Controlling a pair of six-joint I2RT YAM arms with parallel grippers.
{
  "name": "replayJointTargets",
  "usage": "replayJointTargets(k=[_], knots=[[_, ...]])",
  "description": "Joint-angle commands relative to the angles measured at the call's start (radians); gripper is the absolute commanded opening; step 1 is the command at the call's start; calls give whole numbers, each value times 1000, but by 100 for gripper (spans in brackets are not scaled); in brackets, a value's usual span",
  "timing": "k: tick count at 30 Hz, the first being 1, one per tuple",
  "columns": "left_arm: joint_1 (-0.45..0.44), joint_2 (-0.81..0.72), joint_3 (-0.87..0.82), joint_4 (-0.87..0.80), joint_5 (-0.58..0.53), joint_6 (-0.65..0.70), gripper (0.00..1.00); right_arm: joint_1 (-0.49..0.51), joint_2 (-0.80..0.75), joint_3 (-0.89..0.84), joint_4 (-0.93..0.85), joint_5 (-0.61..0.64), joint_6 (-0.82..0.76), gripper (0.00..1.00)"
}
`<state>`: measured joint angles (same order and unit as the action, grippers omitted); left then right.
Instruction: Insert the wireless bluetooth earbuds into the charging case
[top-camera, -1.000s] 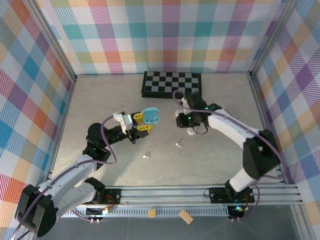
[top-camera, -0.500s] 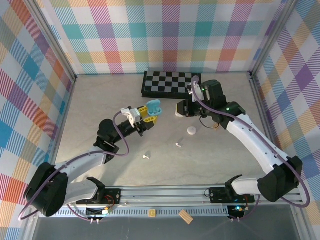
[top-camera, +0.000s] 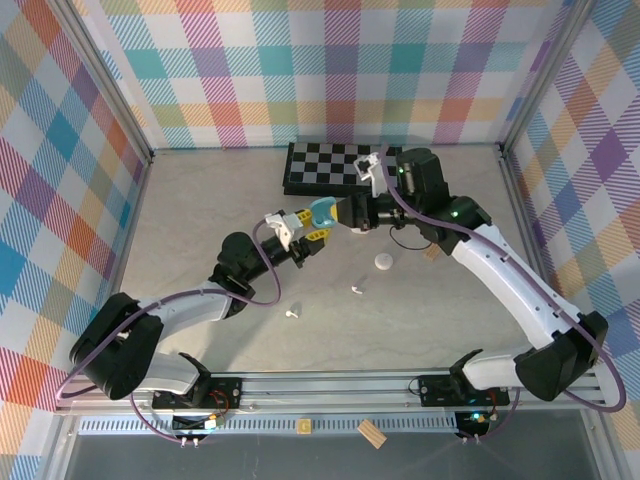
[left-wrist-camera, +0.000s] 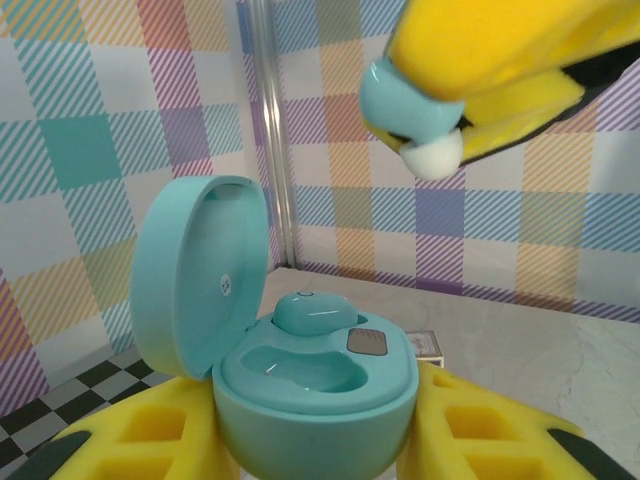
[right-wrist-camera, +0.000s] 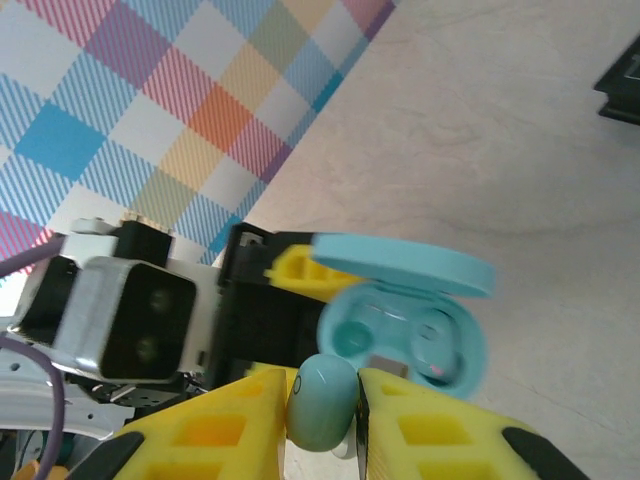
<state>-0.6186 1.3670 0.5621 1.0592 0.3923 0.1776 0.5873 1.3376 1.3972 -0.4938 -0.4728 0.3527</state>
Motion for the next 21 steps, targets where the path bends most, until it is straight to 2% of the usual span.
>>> replayJointTargets(k=[1,21], knots=[[-18,13,37,77,-15,25,35,20,31,37,0,1,-27,25],[-39,7,45,54,-26,28,35,68,105,77,-3,65,-47,24]])
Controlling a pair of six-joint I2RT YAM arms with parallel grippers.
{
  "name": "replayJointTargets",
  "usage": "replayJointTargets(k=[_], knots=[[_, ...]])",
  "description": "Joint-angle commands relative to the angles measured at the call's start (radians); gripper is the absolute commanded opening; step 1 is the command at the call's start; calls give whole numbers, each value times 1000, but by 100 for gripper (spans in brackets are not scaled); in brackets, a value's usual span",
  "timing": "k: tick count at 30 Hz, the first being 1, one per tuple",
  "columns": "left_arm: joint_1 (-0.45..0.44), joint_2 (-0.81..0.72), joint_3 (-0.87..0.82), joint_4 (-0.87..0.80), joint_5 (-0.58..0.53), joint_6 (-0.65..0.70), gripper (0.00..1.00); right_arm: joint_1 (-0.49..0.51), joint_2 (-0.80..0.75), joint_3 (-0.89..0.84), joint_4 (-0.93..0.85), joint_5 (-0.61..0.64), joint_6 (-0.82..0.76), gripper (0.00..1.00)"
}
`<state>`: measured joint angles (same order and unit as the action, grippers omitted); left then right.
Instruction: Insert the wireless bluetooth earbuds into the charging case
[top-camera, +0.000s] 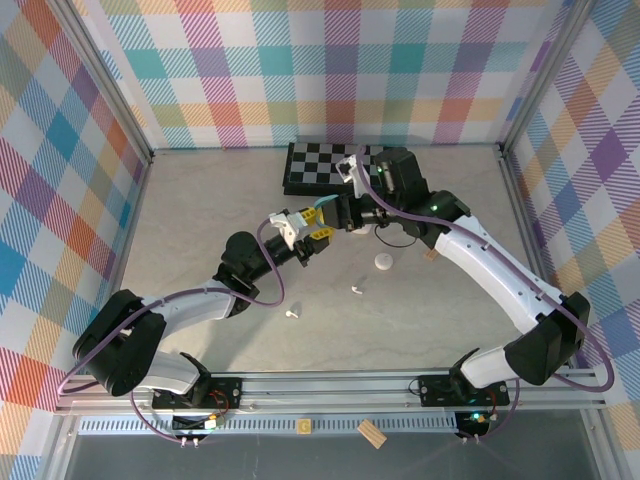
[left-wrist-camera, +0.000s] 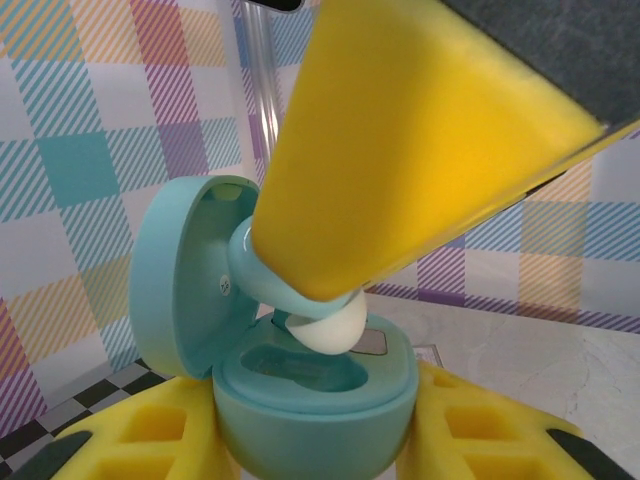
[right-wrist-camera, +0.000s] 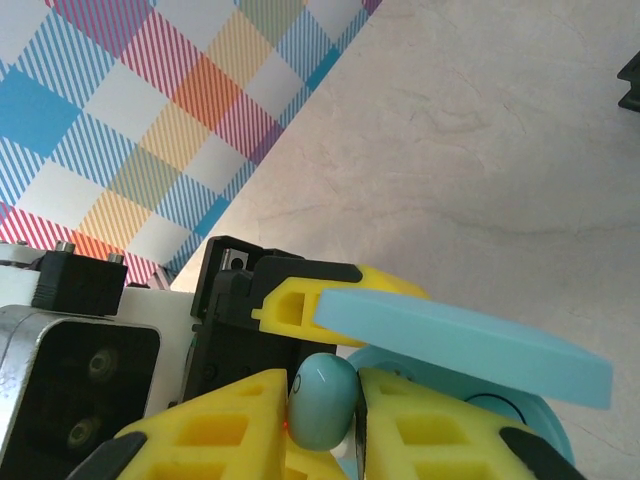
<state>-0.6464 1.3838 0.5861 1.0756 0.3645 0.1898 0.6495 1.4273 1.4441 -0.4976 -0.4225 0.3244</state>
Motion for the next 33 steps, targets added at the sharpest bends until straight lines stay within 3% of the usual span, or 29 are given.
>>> replayJointTargets(k=[1,18,33], knots=[[-12,-11,21,38,2,16,35,6,20,32,-1,15,-21,24],[-11,-35,29,8,-21,10,35,8,21,37,-51,43,-26,33],[-10,-34,19,2,-21,13,35,9,-86,-8,8,80,-56,41]])
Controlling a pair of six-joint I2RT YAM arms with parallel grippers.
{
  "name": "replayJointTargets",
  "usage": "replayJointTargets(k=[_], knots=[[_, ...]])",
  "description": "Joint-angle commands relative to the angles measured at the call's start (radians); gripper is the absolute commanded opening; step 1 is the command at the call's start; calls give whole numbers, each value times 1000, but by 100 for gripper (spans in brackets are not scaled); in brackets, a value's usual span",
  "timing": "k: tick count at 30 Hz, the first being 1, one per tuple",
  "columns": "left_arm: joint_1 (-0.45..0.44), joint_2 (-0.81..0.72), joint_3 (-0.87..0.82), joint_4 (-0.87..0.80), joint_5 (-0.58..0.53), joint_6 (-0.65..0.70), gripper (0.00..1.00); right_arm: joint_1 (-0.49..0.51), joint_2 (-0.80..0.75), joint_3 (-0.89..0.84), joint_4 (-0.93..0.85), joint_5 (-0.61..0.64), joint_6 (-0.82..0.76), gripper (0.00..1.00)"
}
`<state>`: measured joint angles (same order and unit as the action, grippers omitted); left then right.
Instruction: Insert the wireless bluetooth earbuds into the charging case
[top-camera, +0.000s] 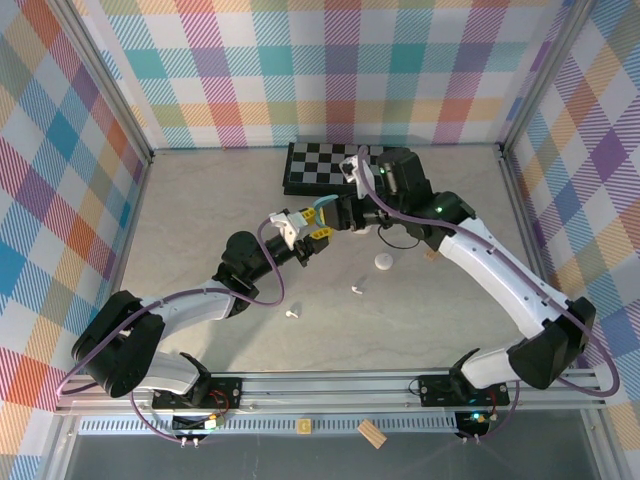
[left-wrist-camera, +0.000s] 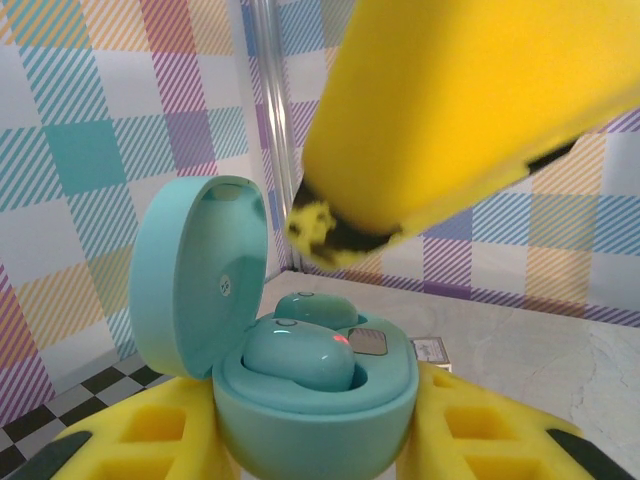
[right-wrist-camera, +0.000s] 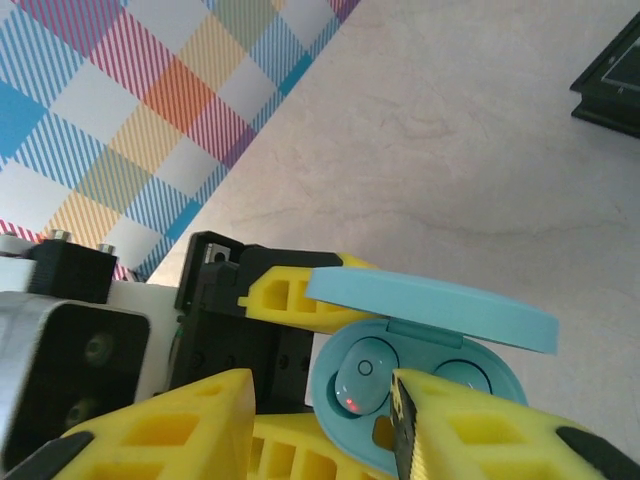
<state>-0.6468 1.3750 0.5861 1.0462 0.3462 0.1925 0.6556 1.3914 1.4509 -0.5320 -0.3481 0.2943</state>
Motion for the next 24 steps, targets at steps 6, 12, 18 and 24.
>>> replayJointTargets(k=[6,12,18,24], knots=[[-10,-34,0,30,27,34,36,-1,-117,-59,106,128,-16,46],[-10,-46,-19,47,82,44,36,-10,-53,7,72,219,-14,50],[-10,-60,-24,41,100,40,36,-24,39,90,-11,249,1,50],[-10,-68,-19,41,72,22,36,-24,-2,26,-5,197,-10,51]])
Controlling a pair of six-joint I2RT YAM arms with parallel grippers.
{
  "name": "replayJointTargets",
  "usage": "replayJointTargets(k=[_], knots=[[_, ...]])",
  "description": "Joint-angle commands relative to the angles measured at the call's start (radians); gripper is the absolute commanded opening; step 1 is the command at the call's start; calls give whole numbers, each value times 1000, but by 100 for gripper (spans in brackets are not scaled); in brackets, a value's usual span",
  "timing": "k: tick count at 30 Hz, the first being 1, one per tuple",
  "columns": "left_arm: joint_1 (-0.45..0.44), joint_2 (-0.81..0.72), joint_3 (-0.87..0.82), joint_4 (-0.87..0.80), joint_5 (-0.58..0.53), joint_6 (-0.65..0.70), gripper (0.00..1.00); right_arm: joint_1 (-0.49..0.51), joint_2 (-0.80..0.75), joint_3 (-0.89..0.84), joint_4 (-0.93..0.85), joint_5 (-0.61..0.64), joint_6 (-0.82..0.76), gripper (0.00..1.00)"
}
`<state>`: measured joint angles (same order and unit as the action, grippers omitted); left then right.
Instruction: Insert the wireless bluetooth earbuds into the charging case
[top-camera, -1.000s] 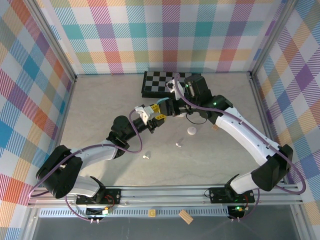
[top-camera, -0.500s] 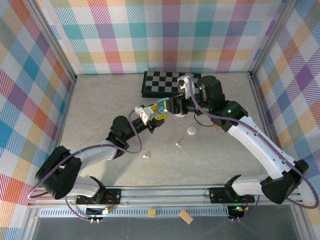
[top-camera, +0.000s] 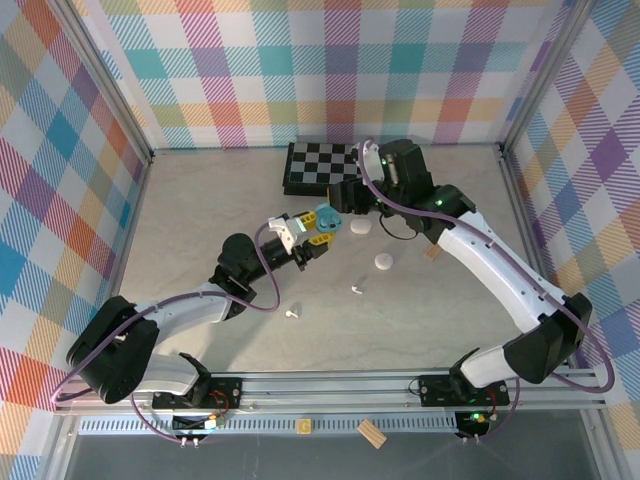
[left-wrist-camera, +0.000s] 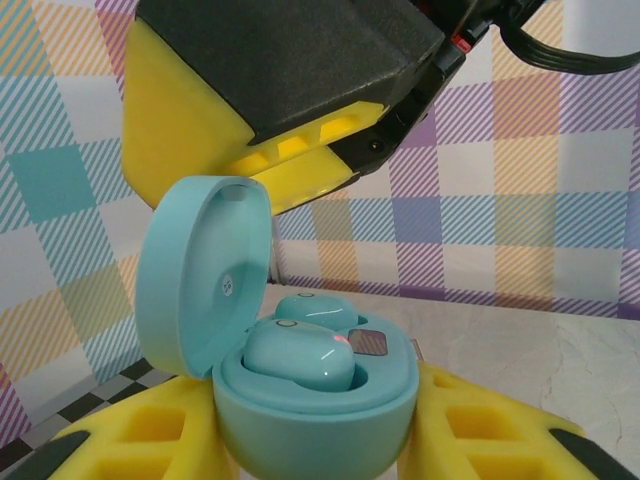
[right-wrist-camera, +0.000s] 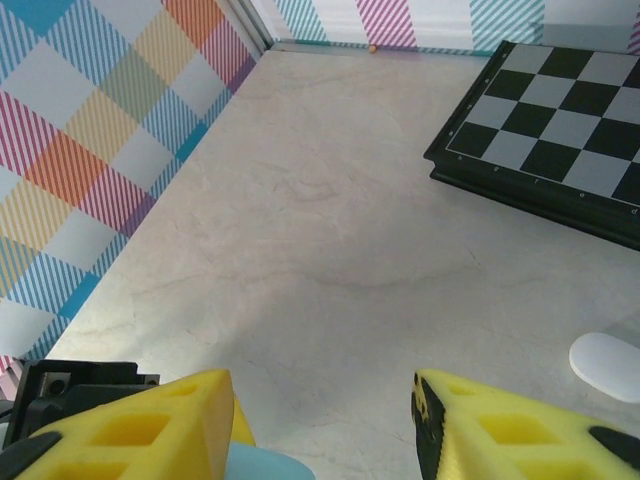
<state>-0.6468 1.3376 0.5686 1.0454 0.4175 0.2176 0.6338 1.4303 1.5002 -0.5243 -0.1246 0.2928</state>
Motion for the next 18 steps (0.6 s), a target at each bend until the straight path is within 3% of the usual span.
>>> replayJointTargets(k=[1,8,14,18], knots=[[-10,-30,0,45,-4,-11,36,-2,-61,-47,4,-47,-10,51],[-10,-30,-9,94,-22,-43,36,-13,-152,-145,75,-119,49,53],[-10,-42,-1,60,-10,-37,36,-128,-189,-300,320,-398,344,69],[-10,-51,0,63,-10,-43,36,-142,-181,-383,459,-511,483,73]])
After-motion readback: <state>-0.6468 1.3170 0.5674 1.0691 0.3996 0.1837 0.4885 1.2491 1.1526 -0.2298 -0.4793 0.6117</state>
